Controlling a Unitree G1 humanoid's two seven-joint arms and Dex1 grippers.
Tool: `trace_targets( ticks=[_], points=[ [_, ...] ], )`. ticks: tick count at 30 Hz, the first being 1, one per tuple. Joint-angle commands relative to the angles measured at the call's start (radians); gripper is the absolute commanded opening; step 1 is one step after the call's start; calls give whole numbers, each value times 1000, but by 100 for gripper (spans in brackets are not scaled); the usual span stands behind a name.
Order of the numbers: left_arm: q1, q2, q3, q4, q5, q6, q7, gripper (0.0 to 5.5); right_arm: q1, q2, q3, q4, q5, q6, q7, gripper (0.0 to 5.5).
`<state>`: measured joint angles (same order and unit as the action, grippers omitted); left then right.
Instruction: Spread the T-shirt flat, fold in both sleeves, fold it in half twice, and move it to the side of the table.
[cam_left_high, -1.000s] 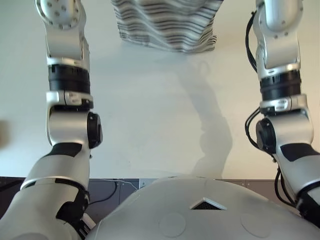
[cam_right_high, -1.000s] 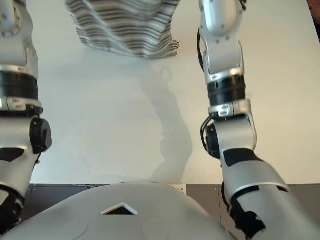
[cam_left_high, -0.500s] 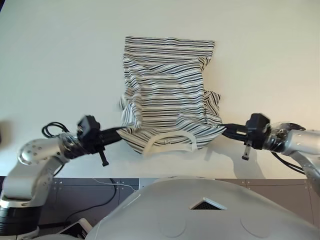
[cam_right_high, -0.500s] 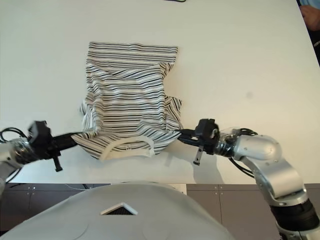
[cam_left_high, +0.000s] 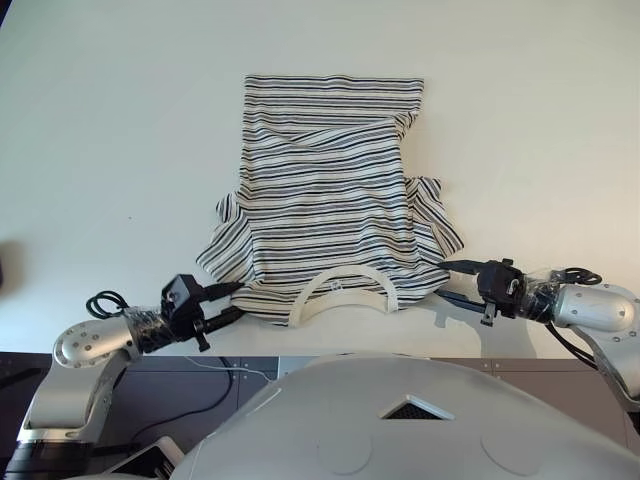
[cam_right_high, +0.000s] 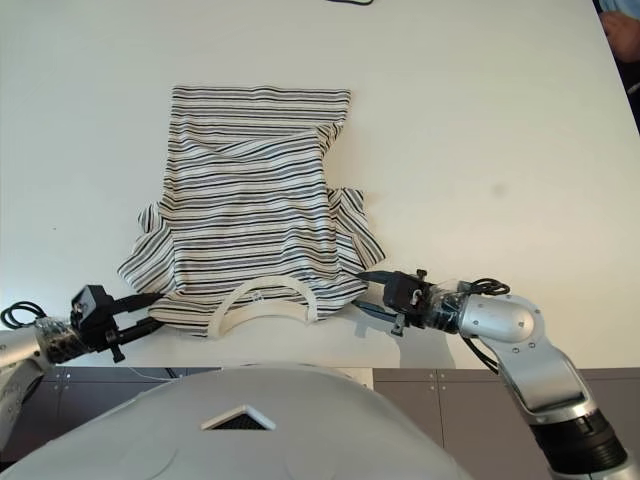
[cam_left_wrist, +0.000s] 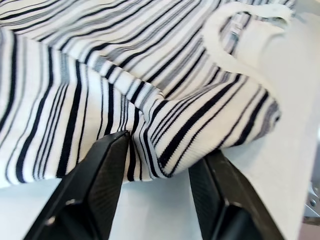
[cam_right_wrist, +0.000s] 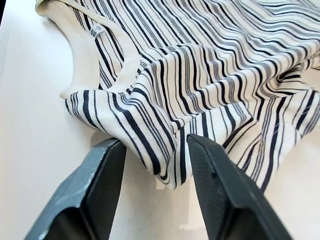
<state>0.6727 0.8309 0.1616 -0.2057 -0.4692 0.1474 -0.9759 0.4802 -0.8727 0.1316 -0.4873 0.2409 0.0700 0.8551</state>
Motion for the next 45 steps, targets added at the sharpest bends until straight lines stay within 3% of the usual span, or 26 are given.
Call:
trace_targets(
  ticks=[1,5,9,12,16,19,22,28,32,36,38,41,45],
  points=[
    [36,9,43,37,-11,57,-26,207,65,-38,-57,-33,40,25,48,277],
    [90,27,63,59,22,62,-57,207,59,-43,-133,-38,138,60,105,282],
    [10,43,97,155,10,87,-79,207,-85,53,-217,-10,288,168,10,282],
    [-24,35,128,210,-32,123,-106,207,-146,100,-94,154,88,124,-49,282],
    [-3,42,104,181,-12,112,-157,207,-220,219,-38,235,0,99,-148,282],
    [-34,65,109,169,-7,110,-178,253,-222,270,10,220,-63,95,-198,286],
    [-92,73,100,148,11,82,-191,295,-185,274,41,227,-132,66,-221,286],
    [-208,141,160,210,36,-37,-298,300,-163,200,149,392,-421,-6,-295,286],
    [-402,190,249,265,-84,81,-313,300,-172,195,144,454,-463,-19,-347,286],
    [-615,163,302,406,-151,196,-210,300,-168,188,143,449,-458,-25,-351,286],
    [-618,93,246,368,-93,191,-113,300,-173,179,142,451,-457,-29,-346,286],
    [-471,-52,2,175,110,61,4,300,-172,167,134,413,-420,-34,-312,286],
    [-410,-147,-165,255,372,-120,168,300,-85,78,74,328,-350,-55,-228,286]
  ],
)
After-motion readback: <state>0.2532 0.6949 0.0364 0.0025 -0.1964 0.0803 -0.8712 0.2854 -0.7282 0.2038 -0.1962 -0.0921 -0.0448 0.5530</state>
